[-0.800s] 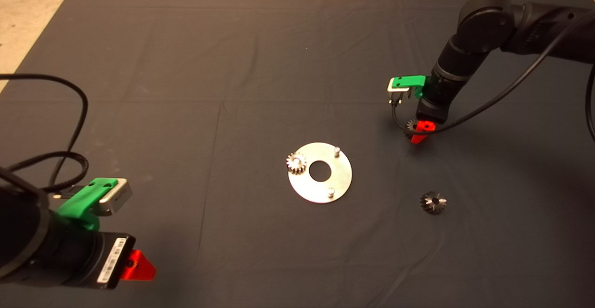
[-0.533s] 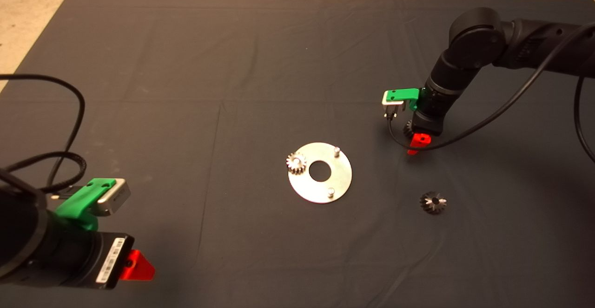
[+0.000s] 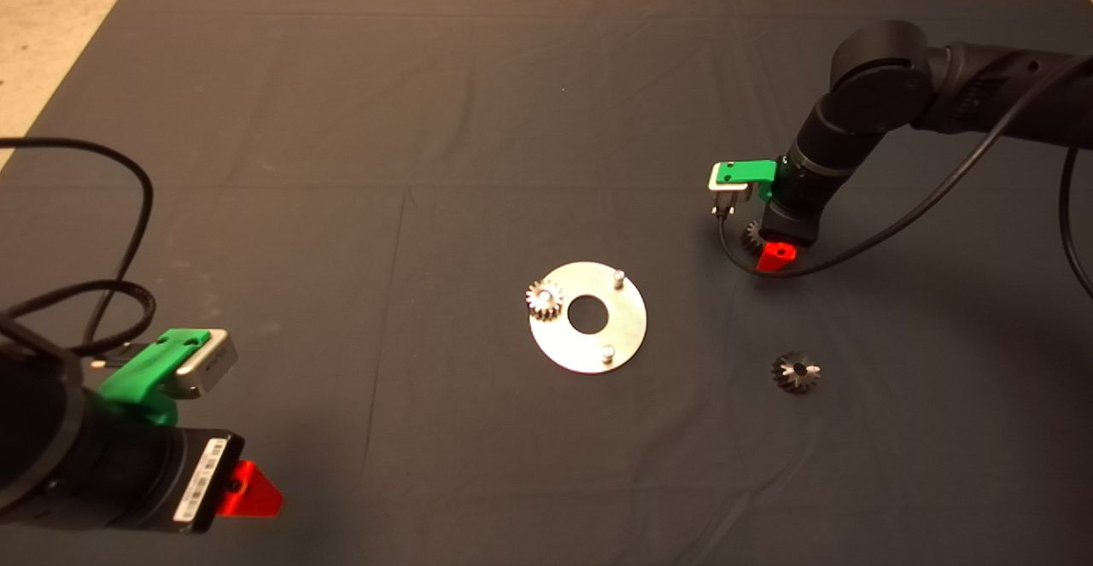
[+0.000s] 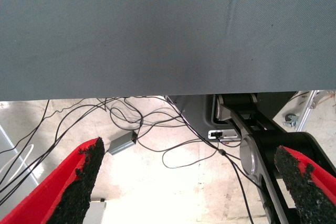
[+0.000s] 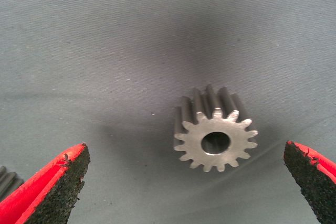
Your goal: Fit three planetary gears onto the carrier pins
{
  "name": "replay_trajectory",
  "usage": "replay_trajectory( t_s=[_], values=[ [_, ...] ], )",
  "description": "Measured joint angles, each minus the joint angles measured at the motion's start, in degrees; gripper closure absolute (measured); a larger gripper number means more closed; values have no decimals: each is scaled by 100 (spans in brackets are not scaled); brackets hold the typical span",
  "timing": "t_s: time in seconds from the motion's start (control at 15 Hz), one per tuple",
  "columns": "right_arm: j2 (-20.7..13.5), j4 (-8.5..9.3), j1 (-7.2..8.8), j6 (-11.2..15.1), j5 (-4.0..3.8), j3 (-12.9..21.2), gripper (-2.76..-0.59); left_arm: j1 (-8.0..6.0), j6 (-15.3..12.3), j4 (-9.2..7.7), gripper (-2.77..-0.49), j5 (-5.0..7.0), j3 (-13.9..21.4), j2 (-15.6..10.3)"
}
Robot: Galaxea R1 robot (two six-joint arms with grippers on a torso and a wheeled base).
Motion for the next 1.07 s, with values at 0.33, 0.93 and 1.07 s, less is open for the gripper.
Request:
replay_trajectory(
  t_s=[0.33, 0.93, 1.07],
  values=[
    [-15, -62, 0, -2, -1, -280, -275, 0, 0, -1, -233, -2, 0, 0],
    [-13, -66, -51, -2, 0, -495, -269, 0, 0, -2, -233, -2, 0, 0],
    [-13, -63, -63, -2, 0, -509, -256, 0, 0, -4, -233, 0, 0, 0]
  ],
)
